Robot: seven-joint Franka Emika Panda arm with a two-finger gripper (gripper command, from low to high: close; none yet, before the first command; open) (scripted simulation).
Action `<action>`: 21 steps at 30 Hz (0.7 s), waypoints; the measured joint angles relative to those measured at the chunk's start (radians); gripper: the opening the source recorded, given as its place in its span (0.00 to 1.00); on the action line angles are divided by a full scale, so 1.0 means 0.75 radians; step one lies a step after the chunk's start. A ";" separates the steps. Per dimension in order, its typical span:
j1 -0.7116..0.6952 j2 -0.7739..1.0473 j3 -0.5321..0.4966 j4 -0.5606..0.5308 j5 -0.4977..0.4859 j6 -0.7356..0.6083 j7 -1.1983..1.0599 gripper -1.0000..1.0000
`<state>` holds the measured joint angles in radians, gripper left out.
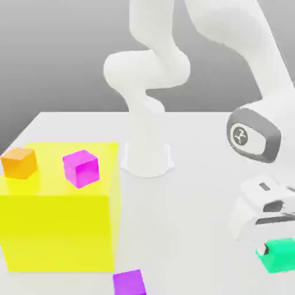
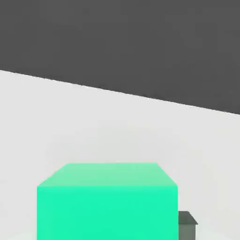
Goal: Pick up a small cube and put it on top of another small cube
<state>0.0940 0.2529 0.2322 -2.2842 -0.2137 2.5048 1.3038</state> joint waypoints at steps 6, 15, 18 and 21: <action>-0.230 -0.236 -0.185 -0.047 0.073 -0.183 0.119 0.00; -0.696 -0.718 -0.479 -0.095 0.207 -0.580 0.398 0.00; -0.728 -0.706 -0.514 -0.176 0.221 -0.482 0.417 0.00; -0.733 -0.675 -0.520 -0.227 0.226 -0.400 0.415 1.00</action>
<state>-0.4559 -0.2533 -0.1575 -2.4542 -0.0441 2.2047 1.6151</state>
